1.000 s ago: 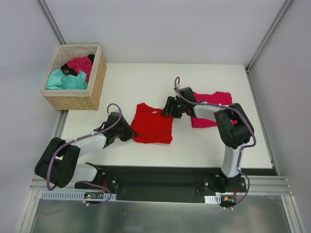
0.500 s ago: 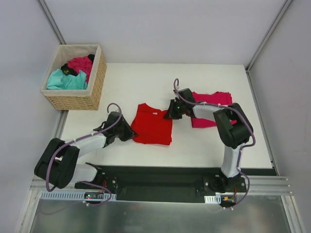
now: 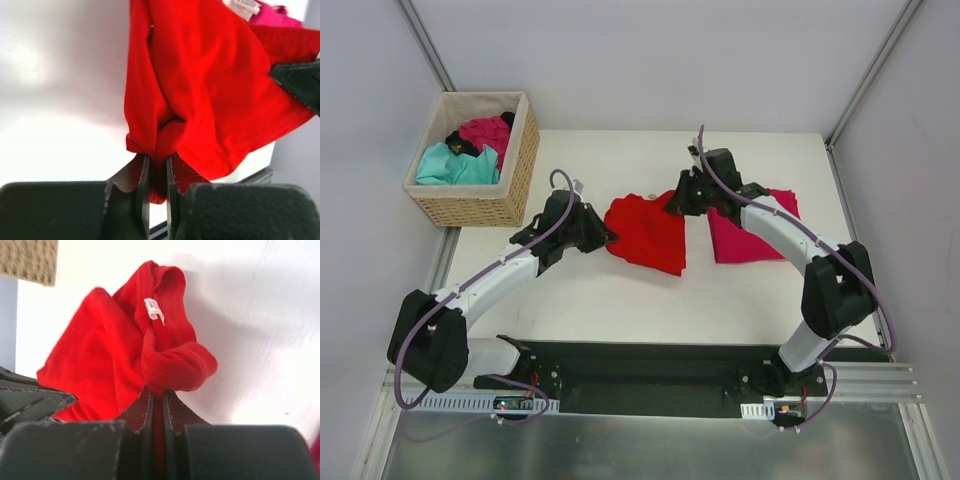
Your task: Fold and stack the t-shirts
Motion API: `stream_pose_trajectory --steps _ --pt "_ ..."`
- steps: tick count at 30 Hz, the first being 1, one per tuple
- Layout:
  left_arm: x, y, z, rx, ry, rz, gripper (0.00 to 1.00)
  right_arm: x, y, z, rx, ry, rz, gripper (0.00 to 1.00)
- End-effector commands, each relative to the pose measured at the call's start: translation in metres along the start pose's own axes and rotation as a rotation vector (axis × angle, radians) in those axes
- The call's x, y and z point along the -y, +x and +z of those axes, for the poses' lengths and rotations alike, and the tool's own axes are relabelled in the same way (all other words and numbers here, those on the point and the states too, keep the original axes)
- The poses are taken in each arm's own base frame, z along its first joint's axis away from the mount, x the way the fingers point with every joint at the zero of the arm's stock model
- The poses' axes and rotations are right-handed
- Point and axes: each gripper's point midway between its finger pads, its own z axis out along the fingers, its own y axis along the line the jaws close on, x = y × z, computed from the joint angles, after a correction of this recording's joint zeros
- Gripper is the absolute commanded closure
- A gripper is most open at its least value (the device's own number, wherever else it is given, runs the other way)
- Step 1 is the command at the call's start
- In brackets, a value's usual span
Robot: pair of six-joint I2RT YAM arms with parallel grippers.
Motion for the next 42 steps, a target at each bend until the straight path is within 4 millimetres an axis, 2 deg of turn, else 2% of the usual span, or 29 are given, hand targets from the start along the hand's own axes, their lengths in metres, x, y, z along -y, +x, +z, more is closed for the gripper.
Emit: stream_pose_trajectory --steps 1,2,3,4,6,7,8,9,11,12,13,14,15,16,17,18,20,21,23,24,25,27,28,30,35,42 --pt "0.049 -0.014 -0.012 0.031 0.091 0.053 1.00 -0.006 -0.038 -0.045 0.095 0.018 -0.023 0.99" --pt "0.053 -0.013 -0.007 0.023 0.087 0.057 1.00 -0.004 -0.043 -0.050 0.106 0.027 -0.016 0.99" --pt "0.061 -0.009 -0.006 0.013 0.100 0.073 1.00 0.004 -0.050 -0.056 0.123 0.040 0.001 0.99" --pt "0.073 -0.013 -0.006 0.019 0.117 0.080 1.00 0.006 -0.055 -0.061 0.131 0.041 0.008 0.99" --pt "0.083 -0.005 0.003 -0.007 0.123 0.097 1.00 0.019 -0.067 -0.074 0.156 0.056 0.042 0.99" --pt "0.096 -0.009 0.003 0.001 0.142 0.107 1.00 0.024 -0.071 -0.080 0.169 0.062 0.049 0.99" --pt "0.097 -0.007 0.011 -0.008 0.130 0.111 1.00 0.028 -0.074 -0.089 0.184 0.071 0.055 0.99" --pt "0.111 -0.008 0.011 -0.004 0.151 0.121 1.00 0.040 -0.083 -0.097 0.208 0.094 0.074 0.99" --pt "0.116 -0.006 0.025 -0.024 0.145 0.126 1.00 0.050 -0.089 -0.110 0.225 0.105 0.091 0.99" --pt "0.129 -0.007 0.025 -0.027 0.169 0.135 1.00 0.062 -0.099 -0.119 0.250 0.125 0.112 0.99" --pt "0.135 -0.007 0.029 -0.034 0.177 0.136 1.00 0.066 -0.102 -0.123 0.252 0.119 0.123 0.99" --pt "0.134 -0.002 0.039 -0.054 0.166 0.135 1.00 0.081 -0.106 -0.130 0.251 0.141 0.157 0.99" --pt "0.149 -0.007 0.039 -0.044 0.190 0.143 1.00 0.085 -0.111 -0.135 0.263 0.145 0.168 0.99" --pt "0.156 -0.004 0.042 -0.049 0.200 0.151 1.00 0.089 -0.115 -0.139 0.273 0.148 0.177 0.99" --pt "0.157 0.000 0.052 -0.068 0.196 0.154 1.00 0.102 -0.119 -0.145 0.281 0.168 0.203 0.99" --pt "0.172 -0.005 0.052 -0.060 0.223 0.161 1.00 0.106 -0.124 -0.149 0.294 0.167 0.212 0.99" --pt "0.180 0.004 0.064 -0.091 0.232 0.165 1.00 0.114 -0.131 -0.156 0.307 0.158 0.242 0.99" --pt "0.193 0.000 0.064 -0.087 0.257 0.168 1.00 0.113 -0.133 -0.155 0.301 0.150 0.243 0.99" --pt "0.199 0.009 0.076 -0.117 0.262 0.164 1.00 0.125 -0.145 -0.168 0.329 0.173 0.256 0.99" --pt "0.211 0.007 0.075 -0.113 0.285 0.167 1.00 0.127 -0.148 -0.169 0.332 0.174 0.262 0.99" --pt "0.211 0.010 0.084 -0.124 0.277 0.167 1.00 0.128 -0.153 -0.170 0.337 0.164 0.264 0.99" --pt "0.229 0.011 0.085 -0.117 0.309 0.180 1.00 0.136 -0.157 -0.171 0.338 0.168 0.286 0.99" --pt "0.229 0.013 0.093 -0.127 0.305 0.180 1.00 0.141 -0.157 -0.167 0.323 0.164 0.297 0.99" --pt "0.244 0.013 0.094 -0.123 0.328 0.182 1.00 0.146 -0.164 -0.171 0.330 0.165 0.303 1.00" --pt "0.251 0.025 0.109 -0.151 0.331 0.175 1.00 0.165 -0.167 -0.159 0.296 0.169 0.338 0.99" --pt "0.262 0.065 0.121 -0.222 0.347 0.201 1.00 0.195 -0.164 -0.147 0.272 0.198 0.394 0.99"
